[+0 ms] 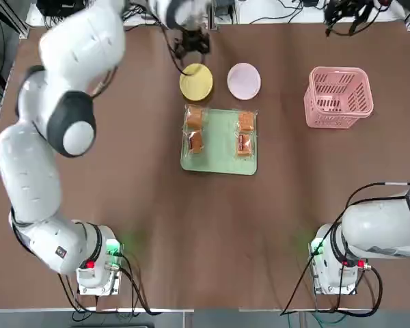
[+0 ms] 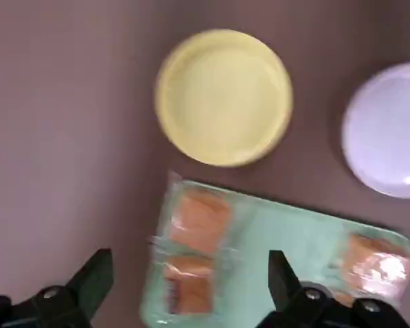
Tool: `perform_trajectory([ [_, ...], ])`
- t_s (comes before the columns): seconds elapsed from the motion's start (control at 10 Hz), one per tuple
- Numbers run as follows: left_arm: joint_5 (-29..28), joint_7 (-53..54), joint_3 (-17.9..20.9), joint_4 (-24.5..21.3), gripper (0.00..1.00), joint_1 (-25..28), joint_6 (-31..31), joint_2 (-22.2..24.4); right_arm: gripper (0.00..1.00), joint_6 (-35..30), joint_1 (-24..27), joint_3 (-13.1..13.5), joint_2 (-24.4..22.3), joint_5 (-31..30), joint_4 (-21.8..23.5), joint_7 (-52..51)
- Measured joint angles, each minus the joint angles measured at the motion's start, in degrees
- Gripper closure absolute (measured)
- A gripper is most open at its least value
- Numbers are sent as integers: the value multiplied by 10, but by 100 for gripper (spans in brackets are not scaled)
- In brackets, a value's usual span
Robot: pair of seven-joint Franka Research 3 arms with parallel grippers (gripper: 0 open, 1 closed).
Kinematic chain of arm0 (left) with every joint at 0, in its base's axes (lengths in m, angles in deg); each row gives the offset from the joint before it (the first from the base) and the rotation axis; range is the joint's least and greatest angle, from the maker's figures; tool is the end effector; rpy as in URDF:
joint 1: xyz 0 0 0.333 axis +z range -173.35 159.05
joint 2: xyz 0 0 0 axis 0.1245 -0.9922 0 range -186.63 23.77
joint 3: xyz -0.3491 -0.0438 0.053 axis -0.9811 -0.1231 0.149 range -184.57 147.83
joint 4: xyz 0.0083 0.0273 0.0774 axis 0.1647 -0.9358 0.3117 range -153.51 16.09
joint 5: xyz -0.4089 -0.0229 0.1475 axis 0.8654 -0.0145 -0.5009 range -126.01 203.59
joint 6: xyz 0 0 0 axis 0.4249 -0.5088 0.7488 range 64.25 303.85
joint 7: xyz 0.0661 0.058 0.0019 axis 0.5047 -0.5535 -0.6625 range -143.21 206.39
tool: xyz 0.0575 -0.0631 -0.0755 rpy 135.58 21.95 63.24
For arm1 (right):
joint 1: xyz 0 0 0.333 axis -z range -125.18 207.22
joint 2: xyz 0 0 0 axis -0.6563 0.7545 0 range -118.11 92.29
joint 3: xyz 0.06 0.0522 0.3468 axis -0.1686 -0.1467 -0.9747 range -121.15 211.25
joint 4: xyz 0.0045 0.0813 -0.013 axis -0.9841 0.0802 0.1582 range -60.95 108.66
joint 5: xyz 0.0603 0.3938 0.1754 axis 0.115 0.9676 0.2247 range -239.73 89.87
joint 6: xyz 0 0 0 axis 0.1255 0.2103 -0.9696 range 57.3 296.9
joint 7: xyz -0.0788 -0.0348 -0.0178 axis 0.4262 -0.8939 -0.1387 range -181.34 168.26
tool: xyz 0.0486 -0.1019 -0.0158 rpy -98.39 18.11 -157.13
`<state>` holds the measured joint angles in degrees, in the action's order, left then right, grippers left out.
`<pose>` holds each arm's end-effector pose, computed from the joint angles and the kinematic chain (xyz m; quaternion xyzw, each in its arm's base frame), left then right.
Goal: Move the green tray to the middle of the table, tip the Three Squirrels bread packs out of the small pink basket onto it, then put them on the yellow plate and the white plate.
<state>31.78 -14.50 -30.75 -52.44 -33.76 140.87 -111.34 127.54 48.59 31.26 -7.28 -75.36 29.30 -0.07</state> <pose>0.6214 -0.4437 0.4559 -0.9979 -0.0607 0.0132 0.0198 0.6216 0.0613 0.5441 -0.9981 0.0013 0.0614 0.0012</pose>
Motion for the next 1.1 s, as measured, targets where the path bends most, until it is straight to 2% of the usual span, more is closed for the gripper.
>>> perform_trajectory([
  [0.3,12,217,-1,-4,0,159,-50,7,3,106,-1,-55,-2,0,93,72],
  [0.6,12,340,-2,-3,0,276,-56,33,2,246,-7,-116,-2,0,196,180],
  [0.8,12,380,-1,-2,0,298,-59,67,2,296,-26,-126,6,-5,235,230],
  [1.1,14,380,-5,-8,0,295,-66,101,2,337,-70,-127,59,-85,239,345],
])
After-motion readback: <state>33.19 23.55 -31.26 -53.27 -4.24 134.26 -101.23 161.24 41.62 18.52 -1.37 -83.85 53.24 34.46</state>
